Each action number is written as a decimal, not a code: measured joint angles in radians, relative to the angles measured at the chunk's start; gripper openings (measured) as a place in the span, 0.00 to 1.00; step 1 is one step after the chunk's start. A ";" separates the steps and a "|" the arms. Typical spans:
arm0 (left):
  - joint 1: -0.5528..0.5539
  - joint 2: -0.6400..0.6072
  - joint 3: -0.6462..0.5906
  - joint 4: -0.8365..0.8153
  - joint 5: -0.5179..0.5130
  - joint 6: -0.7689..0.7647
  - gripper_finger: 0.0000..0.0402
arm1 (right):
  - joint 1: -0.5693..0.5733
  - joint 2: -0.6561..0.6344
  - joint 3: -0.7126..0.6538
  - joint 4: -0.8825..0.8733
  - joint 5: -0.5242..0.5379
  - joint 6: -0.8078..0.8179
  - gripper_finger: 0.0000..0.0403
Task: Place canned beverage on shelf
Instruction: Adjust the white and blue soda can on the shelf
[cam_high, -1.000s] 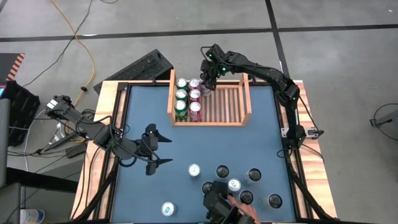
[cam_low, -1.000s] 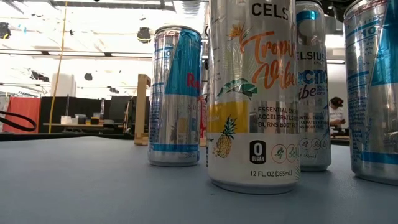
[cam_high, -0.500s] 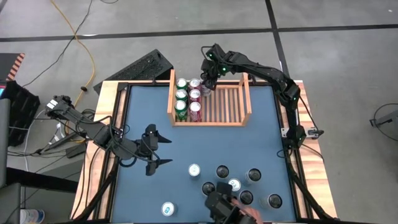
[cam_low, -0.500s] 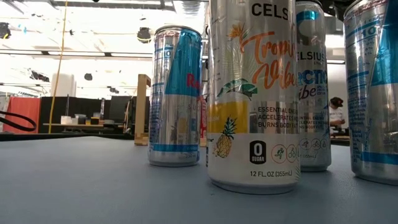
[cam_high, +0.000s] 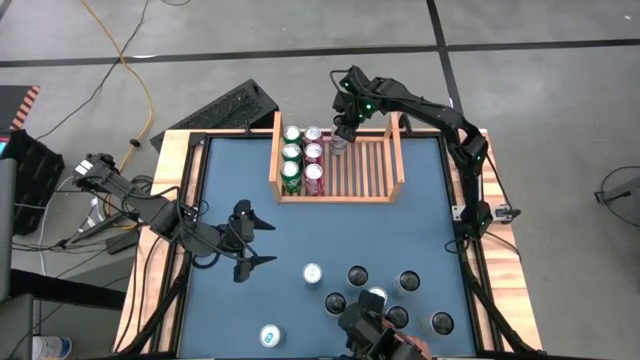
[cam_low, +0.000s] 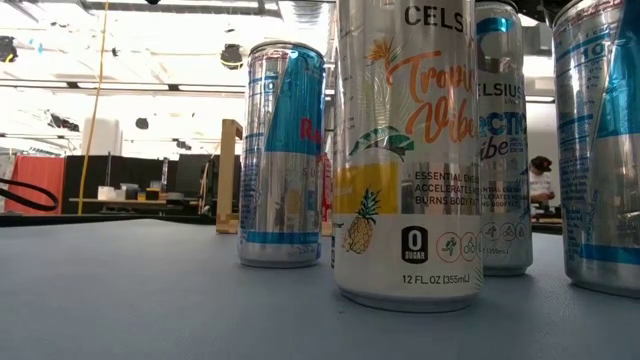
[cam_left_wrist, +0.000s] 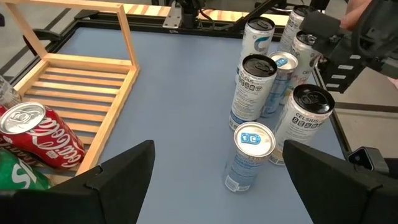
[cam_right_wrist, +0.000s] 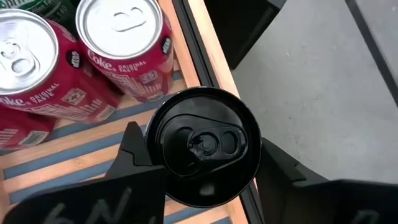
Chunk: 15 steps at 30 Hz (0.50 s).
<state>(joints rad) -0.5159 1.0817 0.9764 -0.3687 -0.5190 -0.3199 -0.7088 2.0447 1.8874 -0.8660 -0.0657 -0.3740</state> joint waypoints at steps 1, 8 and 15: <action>0.000 0.000 0.000 0.000 0.000 0.000 0.85 | -0.002 0.000 0.000 -0.001 -0.004 0.001 0.33; 0.000 0.000 0.000 -0.003 0.000 -0.004 0.85 | 0.000 0.002 0.000 0.027 -0.023 0.000 0.33; 0.000 0.000 0.000 -0.008 0.000 -0.006 0.85 | 0.001 0.003 0.000 0.028 -0.031 0.005 0.33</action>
<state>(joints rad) -0.5159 1.0817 0.9764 -0.3763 -0.5188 -0.3258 -0.7074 2.0476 1.8874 -0.8382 -0.0970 -0.3691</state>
